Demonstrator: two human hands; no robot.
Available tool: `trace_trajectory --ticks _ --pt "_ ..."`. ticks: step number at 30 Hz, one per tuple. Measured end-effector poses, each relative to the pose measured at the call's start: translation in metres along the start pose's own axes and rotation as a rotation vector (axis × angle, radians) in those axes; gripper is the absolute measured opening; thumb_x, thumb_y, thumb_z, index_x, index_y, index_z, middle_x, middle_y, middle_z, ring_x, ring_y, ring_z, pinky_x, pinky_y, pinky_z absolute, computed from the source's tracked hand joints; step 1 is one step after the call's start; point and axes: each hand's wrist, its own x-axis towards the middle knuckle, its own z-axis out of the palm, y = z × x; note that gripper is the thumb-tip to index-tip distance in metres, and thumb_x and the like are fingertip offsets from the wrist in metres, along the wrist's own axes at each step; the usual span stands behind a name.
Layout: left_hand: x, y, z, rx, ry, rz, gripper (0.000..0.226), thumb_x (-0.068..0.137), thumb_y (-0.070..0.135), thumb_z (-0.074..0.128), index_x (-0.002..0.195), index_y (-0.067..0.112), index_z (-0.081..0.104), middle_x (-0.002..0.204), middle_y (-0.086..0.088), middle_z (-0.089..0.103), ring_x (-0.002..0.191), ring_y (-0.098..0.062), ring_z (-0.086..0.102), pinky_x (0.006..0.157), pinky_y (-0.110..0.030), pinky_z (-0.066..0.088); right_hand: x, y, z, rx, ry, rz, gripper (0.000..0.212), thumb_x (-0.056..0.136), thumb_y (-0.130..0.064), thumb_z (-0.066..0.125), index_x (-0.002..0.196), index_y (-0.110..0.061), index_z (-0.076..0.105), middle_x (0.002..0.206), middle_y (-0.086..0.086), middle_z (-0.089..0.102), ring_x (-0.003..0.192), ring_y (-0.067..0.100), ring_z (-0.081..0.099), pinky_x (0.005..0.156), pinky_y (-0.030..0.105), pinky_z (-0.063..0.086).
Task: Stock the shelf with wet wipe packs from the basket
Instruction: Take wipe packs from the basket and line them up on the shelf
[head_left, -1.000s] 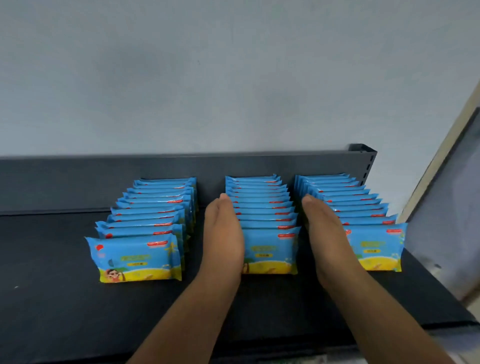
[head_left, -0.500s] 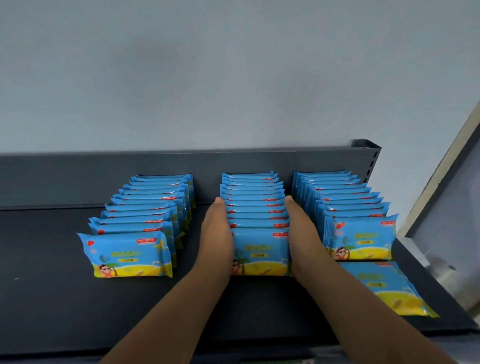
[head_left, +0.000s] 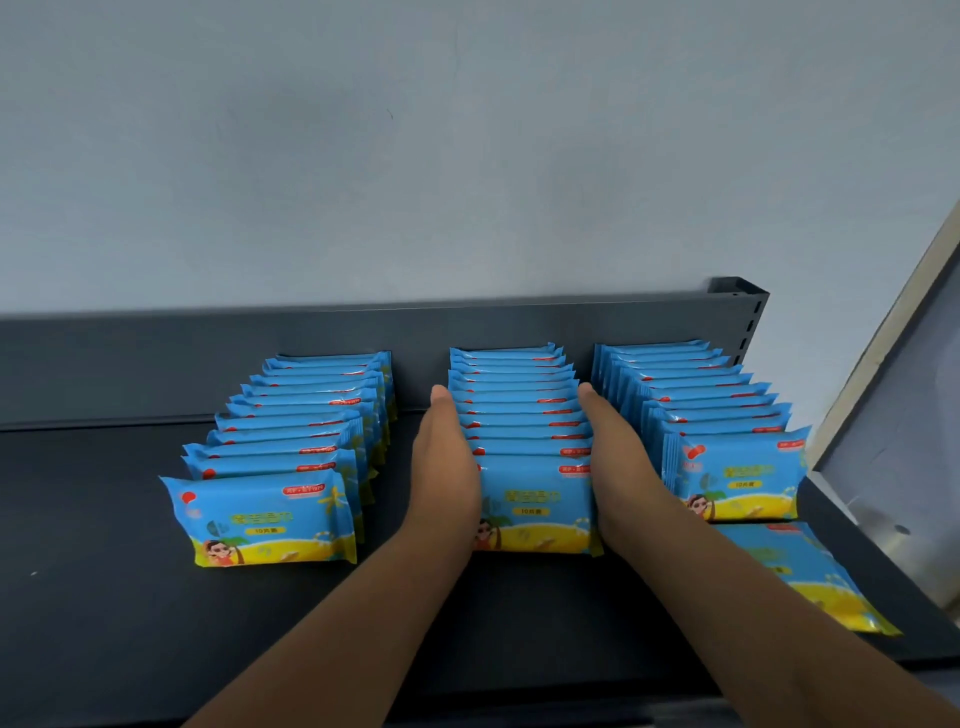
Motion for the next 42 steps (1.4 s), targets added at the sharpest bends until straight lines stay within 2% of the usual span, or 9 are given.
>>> trace_trajectory --ticks 6,10,14,20,24,30,33,37,42 --pt "-0.011 -0.002 -0.007 0.148 -0.025 0.219 0.041 0.106 0.055 0.037 0.111 0.032 0.071 0.105 0.005 0.079 0.100 -0.017 0.075 0.096 -0.048 0.058 0.001 -0.002 -0.003 -0.141 0.100 -0.074 0.035 0.106 -0.043 0.043 0.090 -0.023 0.068 0.066 0.000 0.074 0.054 0.011 0.070 0.042 0.021 0.051" --pt "-0.011 -0.005 -0.015 0.890 -0.021 0.668 0.062 0.104 0.059 0.029 0.157 0.029 0.036 0.159 0.011 0.041 0.147 -0.010 0.037 0.124 -0.042 0.032 -0.008 0.007 -0.016 -0.595 0.099 -0.478 0.027 0.108 -0.042 0.039 0.114 -0.032 0.064 0.114 -0.020 0.067 0.111 -0.004 0.061 0.090 0.008 0.044" --pt "-0.014 0.006 -0.018 1.442 0.055 0.943 0.082 0.100 0.065 0.013 0.162 0.014 0.027 0.170 -0.004 0.022 0.158 -0.025 0.016 0.127 -0.040 0.016 -0.014 0.005 -0.022 -1.023 0.074 -0.698 0.057 0.104 -0.049 0.034 0.155 -0.023 0.036 0.156 -0.007 0.043 0.143 0.011 0.039 0.117 0.030 0.032" --pt "-0.035 0.016 -0.019 1.557 0.091 1.189 0.074 0.106 0.058 0.021 0.156 0.007 0.040 0.165 -0.012 0.035 0.156 -0.031 0.023 0.123 -0.052 0.028 -0.039 -0.003 -0.044 -1.197 0.022 -0.942 0.062 0.105 -0.053 0.028 0.159 -0.023 0.030 0.164 -0.014 0.028 0.153 -0.003 0.012 0.122 0.017 0.012" --pt "-0.061 0.000 0.000 1.492 -0.065 1.320 0.066 0.107 0.053 0.033 0.150 0.005 0.049 0.165 -0.014 0.034 0.157 -0.033 0.022 0.121 -0.051 0.032 -0.053 -0.011 -0.097 -1.424 0.107 -1.053 0.062 0.105 -0.047 0.031 0.158 -0.015 0.033 0.165 -0.002 0.030 0.157 0.012 0.013 0.123 0.039 0.025" --pt "-0.096 -0.047 0.041 1.464 -0.412 1.367 0.051 0.106 0.045 0.042 0.132 0.009 0.067 0.155 -0.013 0.050 0.153 -0.031 0.030 0.118 -0.046 0.038 -0.061 -0.005 -0.178 -1.380 0.271 -1.004 0.058 0.101 -0.038 0.043 0.147 -0.003 0.050 0.154 0.011 0.047 0.153 0.027 0.029 0.117 0.054 0.036" --pt "-0.101 -0.069 0.049 1.363 -0.505 1.242 0.034 0.103 0.042 0.049 0.100 0.016 0.071 0.116 -0.004 0.066 0.116 -0.026 0.057 0.094 -0.040 0.051 -0.058 0.008 -0.210 -1.390 0.376 -0.873 0.054 0.099 -0.040 0.047 0.135 -0.003 0.062 0.141 0.014 0.056 0.146 0.035 0.039 0.110 0.057 0.042" --pt "-0.099 -0.080 0.057 1.524 -0.390 1.032 0.035 0.096 0.056 0.045 0.086 0.025 0.058 0.082 0.005 0.054 0.077 -0.018 0.053 0.063 -0.036 0.050 -0.051 0.019 -0.232 -1.449 0.423 -0.633 0.062 0.095 -0.060 0.037 0.105 -0.016 0.079 0.124 0.010 0.063 0.134 0.034 0.049 0.100 0.050 0.050" --pt "-0.104 -0.077 0.065 1.542 -0.427 0.839 0.035 0.094 0.060 0.046 0.097 0.027 0.056 0.093 0.006 0.055 0.090 -0.017 0.050 0.077 -0.034 0.048 -0.047 0.023 -0.237 -1.484 0.305 -0.575 0.064 0.088 -0.071 0.039 0.090 -0.023 0.081 0.108 -0.002 0.064 0.112 0.021 0.056 0.090 0.039 0.051"
